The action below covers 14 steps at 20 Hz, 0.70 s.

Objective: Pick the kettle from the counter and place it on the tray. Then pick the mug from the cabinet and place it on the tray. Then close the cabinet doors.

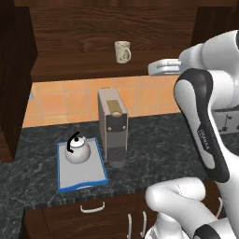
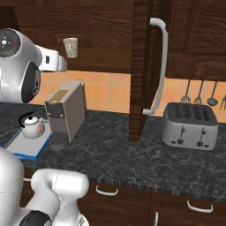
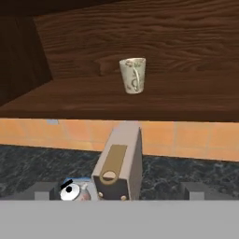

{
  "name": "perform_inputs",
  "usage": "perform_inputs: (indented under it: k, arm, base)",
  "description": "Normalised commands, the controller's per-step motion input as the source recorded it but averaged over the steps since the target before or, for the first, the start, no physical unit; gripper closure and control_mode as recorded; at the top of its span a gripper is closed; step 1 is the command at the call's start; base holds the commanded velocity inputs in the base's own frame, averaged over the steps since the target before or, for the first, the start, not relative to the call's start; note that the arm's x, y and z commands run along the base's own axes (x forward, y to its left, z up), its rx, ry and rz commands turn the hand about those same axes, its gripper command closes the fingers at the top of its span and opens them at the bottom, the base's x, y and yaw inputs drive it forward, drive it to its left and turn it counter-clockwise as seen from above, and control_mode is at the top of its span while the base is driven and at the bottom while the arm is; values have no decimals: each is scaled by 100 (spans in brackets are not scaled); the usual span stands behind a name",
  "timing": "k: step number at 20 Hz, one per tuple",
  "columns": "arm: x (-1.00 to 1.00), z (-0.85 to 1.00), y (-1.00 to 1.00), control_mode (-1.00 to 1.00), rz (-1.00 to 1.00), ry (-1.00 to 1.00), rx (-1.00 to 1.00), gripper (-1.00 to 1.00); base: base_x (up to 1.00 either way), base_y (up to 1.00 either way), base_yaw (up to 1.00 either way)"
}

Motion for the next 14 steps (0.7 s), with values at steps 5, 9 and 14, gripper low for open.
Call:
perform_inputs:
  k: [5,9,14]
  arm:
    - [38,5,-10,-100,16,-2,0,-100]
    - [52,0,0,-100,10,0,0,-100]
    - [61,0,3,-100,5,1,0,-100]
  base:
    - [0,0,0]
    - [0,0,0]
    - [0,0,0]
